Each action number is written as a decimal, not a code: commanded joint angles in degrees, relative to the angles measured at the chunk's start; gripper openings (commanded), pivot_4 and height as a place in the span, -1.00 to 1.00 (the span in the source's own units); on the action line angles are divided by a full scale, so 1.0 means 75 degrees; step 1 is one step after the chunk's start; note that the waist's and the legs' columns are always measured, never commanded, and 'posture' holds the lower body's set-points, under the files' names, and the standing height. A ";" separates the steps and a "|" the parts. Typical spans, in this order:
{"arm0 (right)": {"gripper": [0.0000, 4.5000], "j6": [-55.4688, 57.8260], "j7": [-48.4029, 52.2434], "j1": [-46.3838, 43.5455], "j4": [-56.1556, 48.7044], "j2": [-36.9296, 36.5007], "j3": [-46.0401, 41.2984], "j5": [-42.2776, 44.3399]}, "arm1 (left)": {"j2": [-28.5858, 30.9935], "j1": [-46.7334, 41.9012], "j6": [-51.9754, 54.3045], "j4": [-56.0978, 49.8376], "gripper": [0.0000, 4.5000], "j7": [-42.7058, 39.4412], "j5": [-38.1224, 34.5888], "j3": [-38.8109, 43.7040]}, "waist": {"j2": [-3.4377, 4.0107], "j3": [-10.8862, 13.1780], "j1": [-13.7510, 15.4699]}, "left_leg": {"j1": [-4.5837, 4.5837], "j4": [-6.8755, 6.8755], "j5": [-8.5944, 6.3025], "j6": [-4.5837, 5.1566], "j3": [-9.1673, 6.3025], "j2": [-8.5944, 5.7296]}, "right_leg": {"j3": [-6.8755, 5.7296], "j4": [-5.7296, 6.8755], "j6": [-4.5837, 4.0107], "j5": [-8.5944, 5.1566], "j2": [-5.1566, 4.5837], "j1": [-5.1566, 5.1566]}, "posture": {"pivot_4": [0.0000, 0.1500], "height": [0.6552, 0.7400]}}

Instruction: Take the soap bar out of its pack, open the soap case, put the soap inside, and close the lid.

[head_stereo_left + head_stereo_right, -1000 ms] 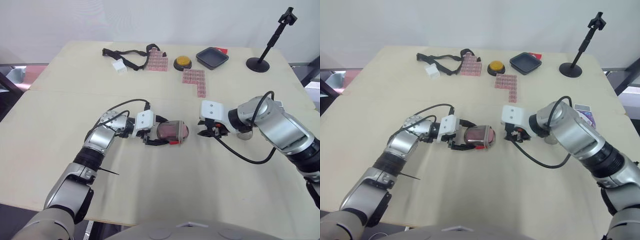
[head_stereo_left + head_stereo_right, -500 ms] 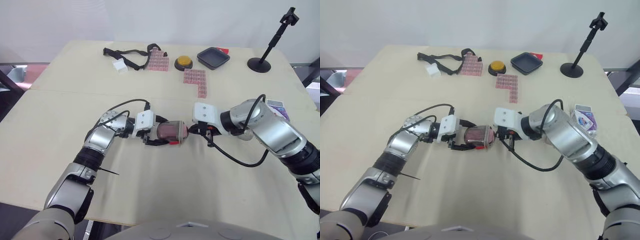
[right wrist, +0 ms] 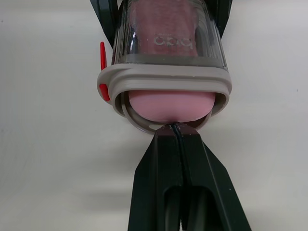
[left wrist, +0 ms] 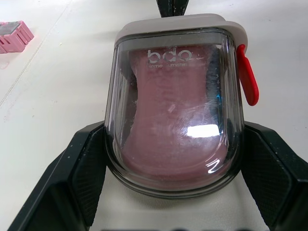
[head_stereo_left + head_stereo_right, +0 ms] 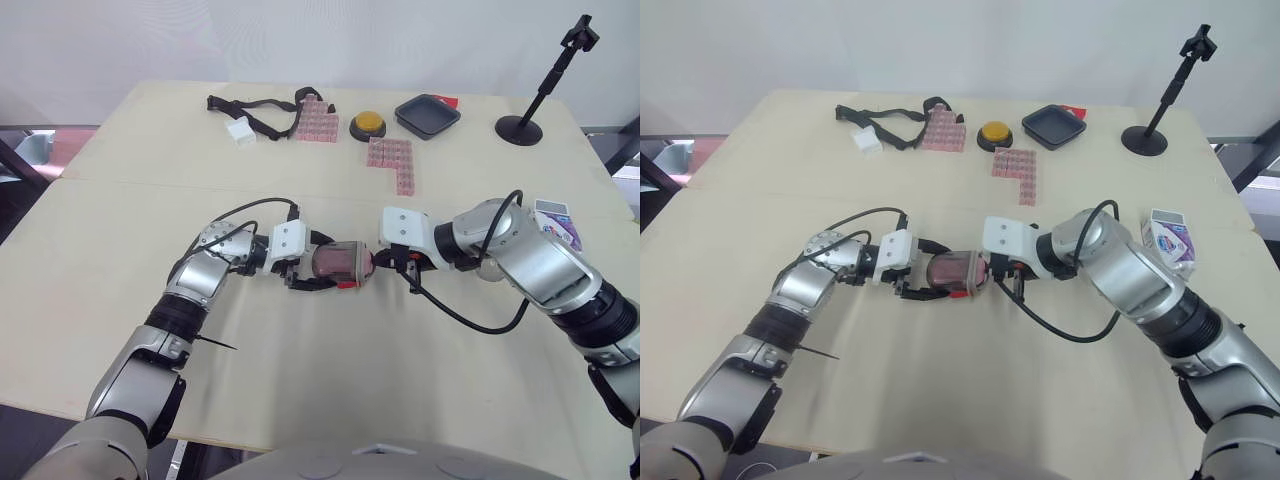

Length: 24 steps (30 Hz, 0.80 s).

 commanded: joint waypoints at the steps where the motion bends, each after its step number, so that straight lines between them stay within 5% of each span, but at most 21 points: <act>1: -1.00 -0.0187 0.0133 0.0177 -0.0036 -0.0478 -0.0498 0.0031 | 0.0131 -0.0010 -0.0227 -0.0288 0.64 -0.0030 -0.0243 0.0211 | 0.0000 0.0000 0.0008 | 0.0000 0.0000 0.0000 0.0000 0.0000 0.0000 | 0.0000 0.0000 0.0000 0.0000 0.0000 0.0000 | 1.00 0.85; 11: -1.00 -0.0329 0.0241 0.0853 -0.0039 -0.1013 -0.1549 0.0503 | 0.0247 -0.0025 -0.0398 -0.0007 0.64 -0.0019 -0.0326 0.0327 | 0.0000 0.0000 -0.0021 | -0.0009 -0.0001 -0.0005 0.0010 0.0002 0.0001 | 0.0001 0.0002 -0.0005 -0.0003 0.0000 0.0000 | 1.00 0.85; 24: -1.00 -0.0732 0.0295 0.0784 0.0277 -0.1311 -0.0951 -0.0183 | 0.0101 -0.0018 -0.0447 0.0056 0.64 0.0064 -0.0242 0.0215 | -0.0001 0.0001 -0.0014 | -0.0003 0.0000 -0.0008 0.0017 0.0001 -0.0002 | -0.0001 -0.0003 -0.0023 -0.0014 -0.0004 -0.0001 | 1.00 0.85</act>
